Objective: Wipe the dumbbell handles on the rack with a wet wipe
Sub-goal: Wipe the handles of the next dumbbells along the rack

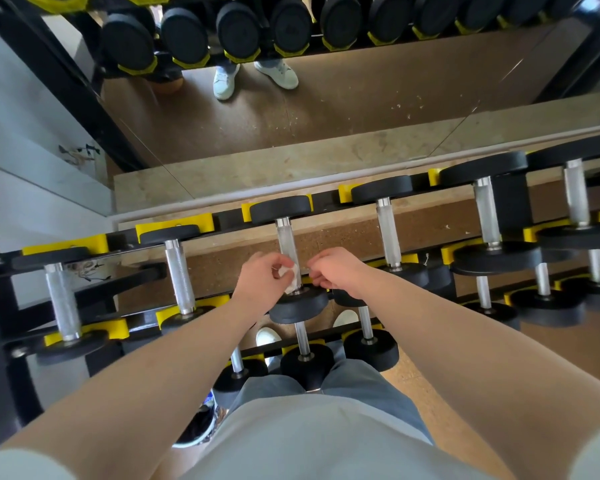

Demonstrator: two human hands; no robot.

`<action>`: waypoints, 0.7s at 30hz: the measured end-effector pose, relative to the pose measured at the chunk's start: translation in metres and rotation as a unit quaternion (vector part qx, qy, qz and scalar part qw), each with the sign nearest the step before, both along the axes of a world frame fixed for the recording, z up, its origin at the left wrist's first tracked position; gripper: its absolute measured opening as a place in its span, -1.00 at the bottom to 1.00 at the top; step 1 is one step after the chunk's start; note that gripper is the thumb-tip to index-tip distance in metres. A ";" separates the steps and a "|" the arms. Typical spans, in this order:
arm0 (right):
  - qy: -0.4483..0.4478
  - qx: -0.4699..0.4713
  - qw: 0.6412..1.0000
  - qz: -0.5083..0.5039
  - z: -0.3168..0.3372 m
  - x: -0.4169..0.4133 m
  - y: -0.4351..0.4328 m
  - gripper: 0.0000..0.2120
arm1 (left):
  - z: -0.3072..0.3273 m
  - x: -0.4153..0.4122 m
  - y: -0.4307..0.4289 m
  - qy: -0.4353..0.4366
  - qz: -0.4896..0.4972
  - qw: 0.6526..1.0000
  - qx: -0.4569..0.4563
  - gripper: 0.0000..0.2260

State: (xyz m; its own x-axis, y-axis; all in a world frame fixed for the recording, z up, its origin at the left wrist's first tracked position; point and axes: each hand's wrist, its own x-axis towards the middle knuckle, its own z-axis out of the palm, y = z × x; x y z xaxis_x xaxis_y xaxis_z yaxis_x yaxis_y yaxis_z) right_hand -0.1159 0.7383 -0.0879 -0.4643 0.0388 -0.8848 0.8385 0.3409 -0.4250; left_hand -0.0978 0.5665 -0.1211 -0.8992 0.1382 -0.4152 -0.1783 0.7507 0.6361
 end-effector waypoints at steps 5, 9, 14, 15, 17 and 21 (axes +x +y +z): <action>0.011 0.022 0.999 0.039 0.001 -0.003 -0.004 -0.72 | -0.001 -0.008 0.000 0.027 -0.067 0.997 -0.021 -0.85; 0.007 0.017 0.999 0.031 -0.002 -0.003 -0.003 -0.73 | 0.001 -0.016 0.001 0.060 -0.074 0.995 -0.027 -0.90; 0.001 0.012 1.000 0.019 -0.004 -0.002 0.000 -0.71 | 0.010 -0.041 0.011 0.093 0.022 0.995 -0.027 -0.86; -0.001 0.010 1.000 0.013 -0.005 -0.002 0.000 -0.72 | 0.010 -0.041 0.012 0.096 0.022 0.995 -0.027 -0.85; -0.004 0.002 1.000 0.002 -0.006 -0.002 0.000 -0.72 | 0.011 -0.035 0.012 0.101 -0.009 0.995 -0.024 -0.84; -0.001 -0.003 1.000 -0.009 -0.008 0.001 0.003 -0.72 | 0.007 -0.017 0.013 0.080 -0.083 0.992 -0.047 -0.84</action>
State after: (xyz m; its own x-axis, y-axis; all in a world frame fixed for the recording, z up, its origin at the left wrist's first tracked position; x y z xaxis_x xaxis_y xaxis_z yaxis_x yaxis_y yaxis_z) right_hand -0.1149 0.7414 -0.0964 -0.4624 0.0418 -0.8857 0.8448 0.3240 -0.4258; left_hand -0.1150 0.5792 -0.1145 -0.9231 0.2569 -0.2862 0.0506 0.8188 0.5718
